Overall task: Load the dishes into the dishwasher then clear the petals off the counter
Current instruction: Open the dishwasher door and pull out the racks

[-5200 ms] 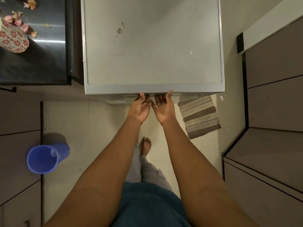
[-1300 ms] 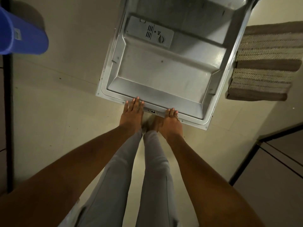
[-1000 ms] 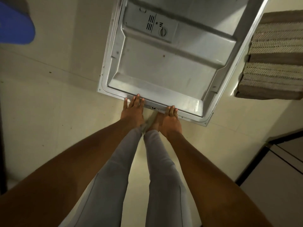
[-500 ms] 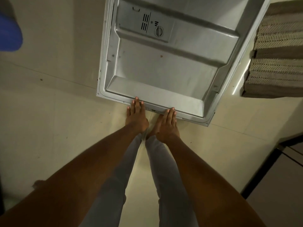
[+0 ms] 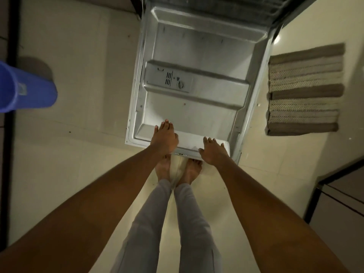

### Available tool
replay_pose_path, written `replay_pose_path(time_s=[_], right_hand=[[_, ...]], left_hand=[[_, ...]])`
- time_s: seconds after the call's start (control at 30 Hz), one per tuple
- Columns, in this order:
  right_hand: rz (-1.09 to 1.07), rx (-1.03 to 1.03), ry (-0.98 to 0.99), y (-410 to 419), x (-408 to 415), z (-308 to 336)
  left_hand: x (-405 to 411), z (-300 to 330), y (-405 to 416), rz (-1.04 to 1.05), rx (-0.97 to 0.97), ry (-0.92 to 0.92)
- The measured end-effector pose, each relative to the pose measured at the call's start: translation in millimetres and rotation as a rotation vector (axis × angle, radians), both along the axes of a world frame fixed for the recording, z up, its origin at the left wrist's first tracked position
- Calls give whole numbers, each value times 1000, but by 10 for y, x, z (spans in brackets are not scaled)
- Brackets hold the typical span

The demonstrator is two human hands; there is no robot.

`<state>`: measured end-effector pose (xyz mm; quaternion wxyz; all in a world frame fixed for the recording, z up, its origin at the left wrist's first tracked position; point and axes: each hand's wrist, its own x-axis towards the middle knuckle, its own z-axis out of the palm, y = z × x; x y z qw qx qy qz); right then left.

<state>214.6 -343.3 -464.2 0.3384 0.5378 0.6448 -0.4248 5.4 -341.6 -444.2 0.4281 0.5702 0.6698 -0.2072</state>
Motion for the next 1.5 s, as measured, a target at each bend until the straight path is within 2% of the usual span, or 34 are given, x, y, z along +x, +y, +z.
replay_pose_path(time_s=[0.17,0.37,0.57,0.73,1.0,1.2,1.37,1.5], right_hand=[[-23,142,10,583,114,726],[-33,325,37,1413,177,1508],[-61,457,76,2148,138,1906],[-33,472,81,2620,14,1802],[-38,492,69,3452,-272,1391],[-9,473,57,4026,-430,1038],[-44,538,42,4310,-523,784],[-111,553,79,4430,-499,651]], left_hand=[[137,730,533,-99,111,24],[250,1509,1361,-165,346,96],[272,1913,2149,-160,449,110],[203,1789,2639,-176,445,86],[27,1256,3404,-182,502,-26],[55,828,3960,-288,496,-17],[77,568,4315,-246,519,-32],[53,439,4432,-259,453,-17]])
